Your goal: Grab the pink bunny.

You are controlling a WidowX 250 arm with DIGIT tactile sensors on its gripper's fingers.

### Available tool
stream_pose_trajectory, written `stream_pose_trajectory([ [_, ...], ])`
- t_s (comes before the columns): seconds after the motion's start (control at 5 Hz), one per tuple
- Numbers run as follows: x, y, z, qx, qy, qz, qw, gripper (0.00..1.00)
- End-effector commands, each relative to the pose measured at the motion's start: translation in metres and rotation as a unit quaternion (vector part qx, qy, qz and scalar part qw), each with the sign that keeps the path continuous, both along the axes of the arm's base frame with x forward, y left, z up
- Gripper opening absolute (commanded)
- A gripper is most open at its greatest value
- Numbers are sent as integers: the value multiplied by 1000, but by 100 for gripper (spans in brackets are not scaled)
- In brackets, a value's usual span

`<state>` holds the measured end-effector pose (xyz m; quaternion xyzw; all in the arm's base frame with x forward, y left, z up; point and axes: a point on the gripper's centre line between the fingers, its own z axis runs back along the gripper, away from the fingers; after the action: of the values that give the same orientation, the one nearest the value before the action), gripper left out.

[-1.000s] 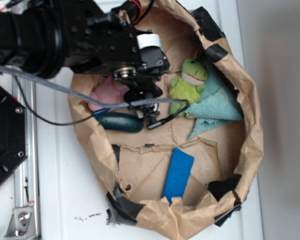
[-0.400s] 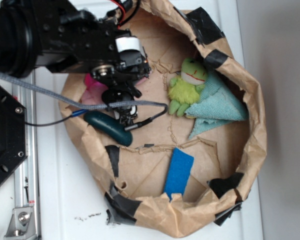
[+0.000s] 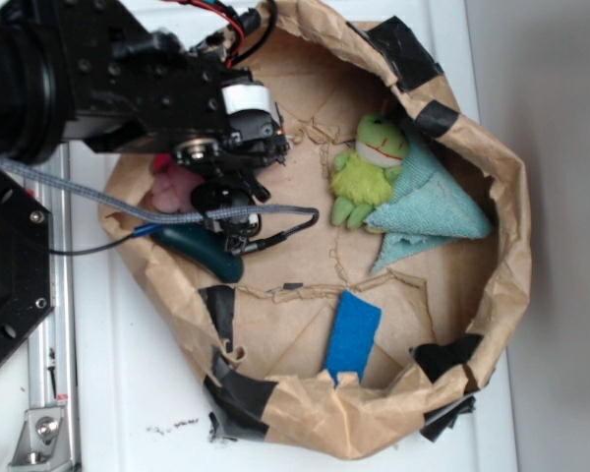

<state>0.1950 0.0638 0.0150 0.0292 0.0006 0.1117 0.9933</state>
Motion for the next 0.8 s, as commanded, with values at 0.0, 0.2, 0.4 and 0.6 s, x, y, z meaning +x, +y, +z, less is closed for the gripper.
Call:
stream_pose_trajectory([
  [0.0, 18, -1, 33, -28, 23, -22, 999, 0],
  [0.2, 45, -24, 78, -10, -15, -65, 998, 0],
  [0.4, 67, -48, 123, -6, -47, -94, 995, 0],
  [0.6, 72, -63, 139, 8, -53, -126, 991, 0],
])
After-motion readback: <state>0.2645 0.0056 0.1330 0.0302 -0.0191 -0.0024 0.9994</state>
